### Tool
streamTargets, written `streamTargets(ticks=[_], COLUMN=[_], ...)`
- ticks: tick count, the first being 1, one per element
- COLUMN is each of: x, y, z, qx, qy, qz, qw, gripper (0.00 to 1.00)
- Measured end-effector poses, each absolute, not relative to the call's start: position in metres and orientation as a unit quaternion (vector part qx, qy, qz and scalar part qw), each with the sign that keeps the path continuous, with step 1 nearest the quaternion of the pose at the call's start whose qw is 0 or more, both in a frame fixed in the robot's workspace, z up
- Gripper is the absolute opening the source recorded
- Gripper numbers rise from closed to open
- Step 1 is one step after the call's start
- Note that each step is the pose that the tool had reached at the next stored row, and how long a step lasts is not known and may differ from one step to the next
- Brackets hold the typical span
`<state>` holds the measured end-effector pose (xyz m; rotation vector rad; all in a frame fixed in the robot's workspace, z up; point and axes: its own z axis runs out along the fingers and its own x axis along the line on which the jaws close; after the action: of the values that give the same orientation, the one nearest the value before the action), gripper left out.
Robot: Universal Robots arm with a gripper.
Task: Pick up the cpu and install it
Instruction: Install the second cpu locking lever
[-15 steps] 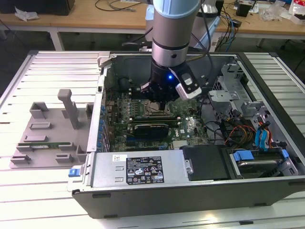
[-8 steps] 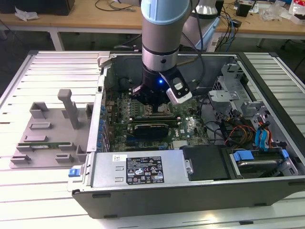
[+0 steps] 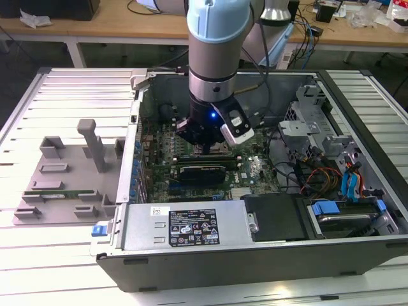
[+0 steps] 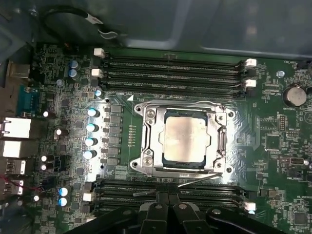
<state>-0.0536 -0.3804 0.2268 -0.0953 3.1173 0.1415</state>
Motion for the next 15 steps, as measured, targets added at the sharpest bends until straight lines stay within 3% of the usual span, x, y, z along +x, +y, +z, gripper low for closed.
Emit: streamTargets(ticks=[9,15], x=[-0.065,-0.078], y=[-0.38,-0.379], z=[0.216,0.21], qx=[-0.03,-0.03], qy=[0.998,0.997], qz=[0.048,0.068], qw=[0.01,0.011], gripper=[0.11,0.11])
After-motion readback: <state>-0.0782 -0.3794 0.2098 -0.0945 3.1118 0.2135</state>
